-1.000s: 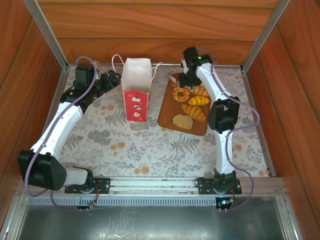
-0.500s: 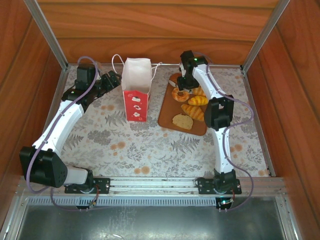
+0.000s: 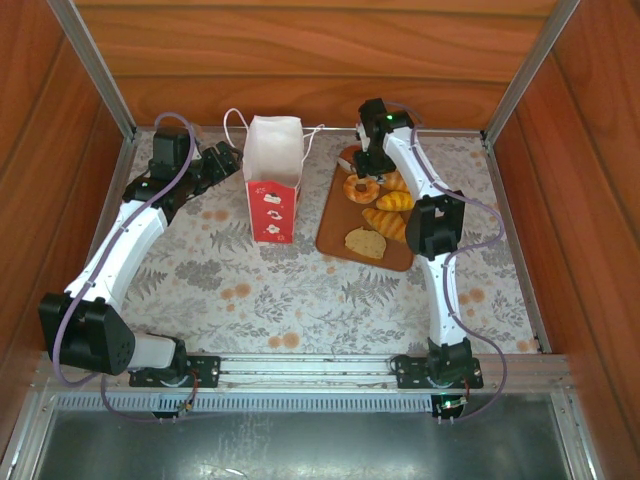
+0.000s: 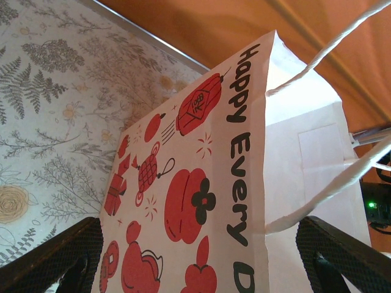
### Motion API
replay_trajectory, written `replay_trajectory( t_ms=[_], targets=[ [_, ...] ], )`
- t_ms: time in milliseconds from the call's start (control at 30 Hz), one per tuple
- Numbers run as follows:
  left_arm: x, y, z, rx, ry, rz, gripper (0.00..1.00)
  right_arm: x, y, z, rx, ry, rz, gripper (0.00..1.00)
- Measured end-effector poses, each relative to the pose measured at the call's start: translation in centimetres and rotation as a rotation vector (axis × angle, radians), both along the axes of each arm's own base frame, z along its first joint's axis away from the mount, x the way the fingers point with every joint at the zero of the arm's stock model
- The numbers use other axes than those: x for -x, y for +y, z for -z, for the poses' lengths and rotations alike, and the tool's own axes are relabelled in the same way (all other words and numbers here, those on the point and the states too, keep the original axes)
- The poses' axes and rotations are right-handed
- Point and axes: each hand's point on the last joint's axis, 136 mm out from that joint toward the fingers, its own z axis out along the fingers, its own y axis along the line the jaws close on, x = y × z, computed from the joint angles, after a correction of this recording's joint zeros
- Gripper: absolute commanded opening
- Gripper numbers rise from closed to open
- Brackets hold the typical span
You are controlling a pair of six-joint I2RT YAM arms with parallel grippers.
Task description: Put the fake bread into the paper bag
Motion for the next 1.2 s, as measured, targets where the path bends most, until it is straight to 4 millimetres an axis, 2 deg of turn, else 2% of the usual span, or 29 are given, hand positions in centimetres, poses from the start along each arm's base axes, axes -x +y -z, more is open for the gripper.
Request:
replay_trajectory(
  t_ms=[200, 333, 433, 567, 700, 867, 1033, 1200],
  targets=[
    [0.3, 0.4, 0.4, -0.021, 0.018, -0.013, 0.87, 0.2, 0.1, -0.2, 0.014, -0.006, -0.004, 0.51],
    [0.6, 0.7, -0.2, -0.043, 0.009, -0.01, 0.87, 0.8, 0.4, -1.5, 0.022, -0.021, -0.014, 0.51],
    [0.9, 0.7, -1.1, -0.051, -0.01, -0.002, 0.86, 1.3, 0.5, -3.8, 0.012, -0.058, -0.019, 0.51],
    [1.0, 0.6, -1.9, -0.054, -0.025, 0.012, 0.85, 2.2, 0.3, -7.9, -0.005, -0.131, -0.014, 0.51],
    [1.0, 0.2, -2.7, -0.044, -0.031, 0.031, 0.84, 3.7, -0.3, -11.3, -0.018, -0.18, -0.001, 0.51],
    [-0.3, -0.7, -3.8, -0.021, -0.045, 0.061, 0.82, 6.3, -1.6, -13.9, -0.012, -0.2, 0.016, 0.51],
    [-2.0, -1.6, -2.7, -0.013, -0.009, 0.085, 0.8, 9.5, -2.7, -16.0, 0.0, -0.199, 0.022, 0.51],
    [-3.1, -2.6, -1.0, -0.013, 0.037, 0.097, 0.71, 13.3, -3.2, -18.2, -0.011, -0.206, 0.007, 0.51]
  ],
)
